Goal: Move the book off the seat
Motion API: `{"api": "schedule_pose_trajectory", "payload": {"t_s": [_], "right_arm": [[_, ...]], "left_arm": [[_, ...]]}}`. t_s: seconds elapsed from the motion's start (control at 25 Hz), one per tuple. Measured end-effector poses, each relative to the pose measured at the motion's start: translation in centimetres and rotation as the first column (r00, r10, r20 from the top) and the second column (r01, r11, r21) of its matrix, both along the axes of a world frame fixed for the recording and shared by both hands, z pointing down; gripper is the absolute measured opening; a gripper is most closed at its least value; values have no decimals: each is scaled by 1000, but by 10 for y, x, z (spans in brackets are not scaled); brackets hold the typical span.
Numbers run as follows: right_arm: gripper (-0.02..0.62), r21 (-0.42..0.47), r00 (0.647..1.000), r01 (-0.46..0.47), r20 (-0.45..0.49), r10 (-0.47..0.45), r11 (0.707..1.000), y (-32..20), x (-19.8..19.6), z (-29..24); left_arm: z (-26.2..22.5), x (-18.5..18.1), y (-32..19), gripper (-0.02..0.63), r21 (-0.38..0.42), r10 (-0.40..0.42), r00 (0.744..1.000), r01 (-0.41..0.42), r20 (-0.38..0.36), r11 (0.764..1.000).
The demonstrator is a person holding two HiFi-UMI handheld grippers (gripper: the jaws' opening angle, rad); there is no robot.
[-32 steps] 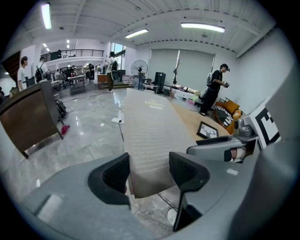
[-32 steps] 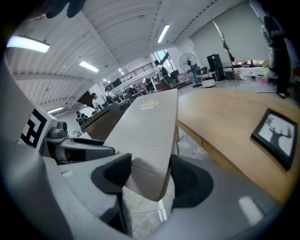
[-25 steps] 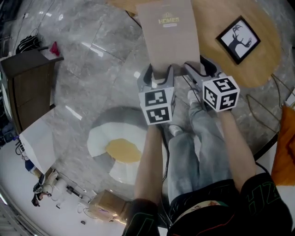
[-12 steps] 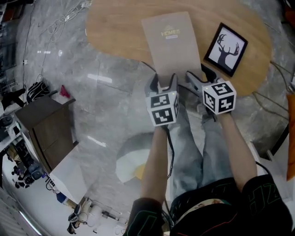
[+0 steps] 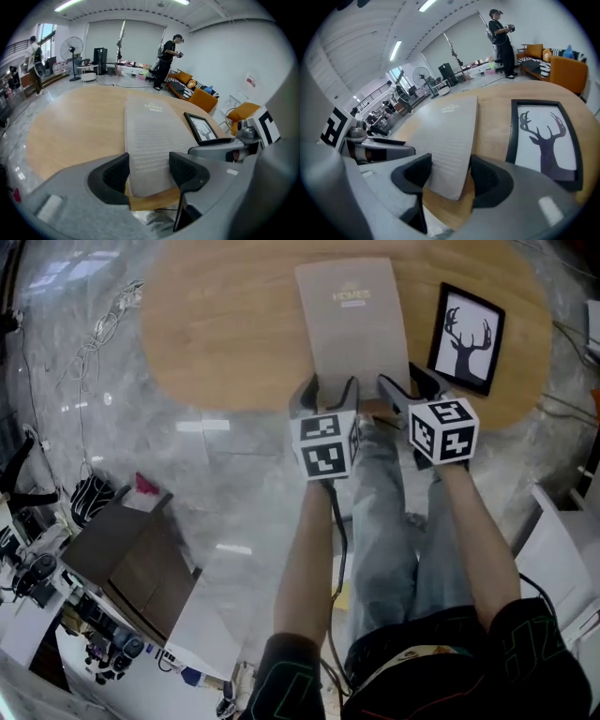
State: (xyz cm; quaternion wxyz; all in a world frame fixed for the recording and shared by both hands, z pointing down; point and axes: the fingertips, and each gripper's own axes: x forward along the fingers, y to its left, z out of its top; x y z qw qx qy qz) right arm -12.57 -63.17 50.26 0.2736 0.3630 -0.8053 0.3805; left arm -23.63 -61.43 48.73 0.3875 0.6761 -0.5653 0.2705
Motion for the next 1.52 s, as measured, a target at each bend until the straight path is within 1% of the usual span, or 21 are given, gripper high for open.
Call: {"api": "schedule_pose_trajectory", "payload": {"t_s": [0.12, 0.2, 0.28, 0.36, 0.48, 0.6, 0.64, 0.68, 0.72, 0.8, 0.88, 0.92, 1.0, 1.08, 1.16, 1.24, 1.36, 1.44, 1.48, 1.52], "right_arm": [[261, 20, 999, -24, -44, 25, 999, -10, -3, 7], [261, 31, 996, -41, -78, 43, 999, -14, -3, 8], [261, 22, 994, -64, -87, 65, 998, -19, -4, 7], [261, 20, 993, -72, -87, 74, 997, -26, -3, 0], [261, 52, 993, -83, -85, 87, 995, -41, 5, -22], [261, 82, 996, -73, -47, 77, 994, -56, 8, -55], [261, 94, 996, -71, -39, 75, 993, -59, 10, -67], [233, 109, 996, -71, -38, 75, 992, -62, 13, -80], [181, 128, 996, -72, -41, 78, 989, -66, 18, -93], [101, 174, 996, -74, -40, 82, 982, -75, 25, -122], [70, 219, 996, -75, -19, 82, 973, -86, 32, -152], [45, 238, 997, -79, -6, 83, 968, -90, 36, -166], [3, 267, 995, -96, 26, 93, 959, -93, 46, -193], [3, 286, 991, -125, 80, 107, 950, -99, 53, -219], [3, 301, 983, -157, 142, 119, 941, -109, 62, -248], [3, 309, 975, -177, 183, 124, 935, -117, 76, -280], [3, 347, 973, -174, 204, 107, 921, -119, 90, -331], [3, 399, 970, -182, 221, 99, 899, -121, 95, -369], [3, 431, 968, -191, 231, 97, 882, -124, 97, -388], [3, 466, 967, -198, 236, 95, 862, -130, 99, -408]], "left_arm": [[12, -6, -16, 275, -12, 38, 999, -38, -17, 999], [16, -7, -25, 275, -4, 67, 997, -67, -28, 998], [15, -9, -33, 282, 6, 91, 995, -90, -29, 996], [9, -12, -38, 282, 12, 69, 997, -69, -33, 998], [-14, -13, -45, 264, 46, 2, 998, 1, -56, 999], [-45, -5, -55, 230, 86, -10, 997, 17, -75, 996], [-58, -1, -59, 209, 103, -10, 996, 19, -84, 995], [-73, 3, -63, 176, 124, -15, 995, 27, -99, 992], [-91, 5, -68, 141, 151, -31, 992, 50, -124, 987], [-130, 5, -82, 66, 215, -86, 978, 127, -190, 968], [-170, 5, -98, 13, 275, -126, 962, 193, -244, 942], [-188, 8, -104, 11, 301, -132, 956, 210, -260, 930], [-221, 18, -110, 11, 341, -123, 953, 217, -277, 915], [-252, 26, -115, 11, 380, -98, 954, 206, -283, 902], [-284, 31, -121, 11, 420, -85, 954, 205, -286, 884], [-316, 39, -118, 11, 452, -93, 957, 214, -275, 866], [-365, 52, -98, 11, 502, -131, 968, 224, -214, 835], [-393, 60, -86, 11, 547, -155, 973, 224, -169, 806], [-406, 64, -87, 11, 576, -154, 979, 204, -135, 791], [-420, 67, -92, 11, 610, -147, 986, 166, -82, 775]]}}
